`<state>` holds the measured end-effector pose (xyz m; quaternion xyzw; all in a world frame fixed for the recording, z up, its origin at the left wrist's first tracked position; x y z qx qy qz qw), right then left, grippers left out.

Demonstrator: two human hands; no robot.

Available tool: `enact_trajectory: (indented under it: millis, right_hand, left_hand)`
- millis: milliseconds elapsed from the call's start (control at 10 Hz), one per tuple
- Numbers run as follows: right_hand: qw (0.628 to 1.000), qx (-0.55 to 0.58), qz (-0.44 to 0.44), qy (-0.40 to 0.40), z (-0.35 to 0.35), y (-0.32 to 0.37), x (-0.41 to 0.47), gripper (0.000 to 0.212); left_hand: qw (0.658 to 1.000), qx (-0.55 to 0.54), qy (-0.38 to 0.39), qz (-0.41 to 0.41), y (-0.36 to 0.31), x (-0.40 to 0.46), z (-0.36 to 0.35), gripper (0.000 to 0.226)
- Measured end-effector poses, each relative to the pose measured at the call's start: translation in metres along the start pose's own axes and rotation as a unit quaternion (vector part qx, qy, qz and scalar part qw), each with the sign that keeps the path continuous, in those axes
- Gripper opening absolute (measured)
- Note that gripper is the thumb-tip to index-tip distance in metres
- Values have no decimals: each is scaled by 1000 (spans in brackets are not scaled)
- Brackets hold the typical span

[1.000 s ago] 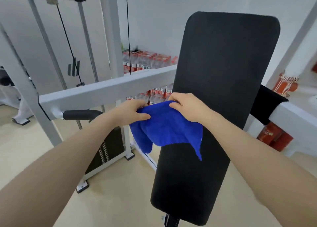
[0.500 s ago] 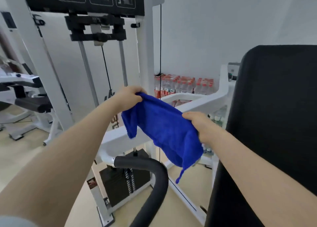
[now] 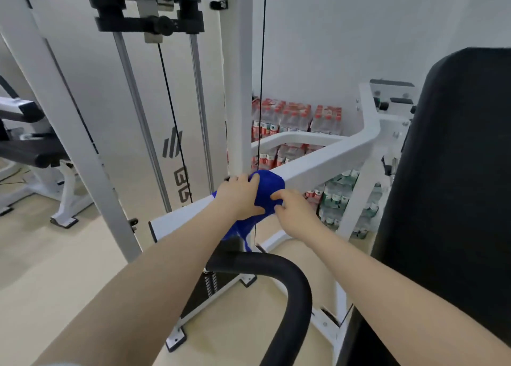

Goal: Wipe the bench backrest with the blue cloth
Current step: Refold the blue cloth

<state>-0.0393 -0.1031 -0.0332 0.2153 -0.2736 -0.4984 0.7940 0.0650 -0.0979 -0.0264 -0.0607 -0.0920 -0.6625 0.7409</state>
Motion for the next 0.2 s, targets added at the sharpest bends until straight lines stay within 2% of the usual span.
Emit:
enact_trajectory:
  millis: [100, 200]
  right_hand:
    - [999, -28, 17, 11, 7, -1, -21, 39]
    - [990, -73, 64, -106, 68, 3, -42, 40]
  left_hand:
    - [999, 18, 10, 25, 15, -12, -9, 79]
    - [998, -20, -63, 7, -7, -26, 17, 75]
Point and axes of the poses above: each hand's wrist, its own x-axis towards the middle knuckle, its own z-axis out of the back of the hand, y = z × x, the point moved 10 cm from there along x, towards the middle knuckle, and after that the axes turned 13 degrees about -y, right-handed, at the moved point
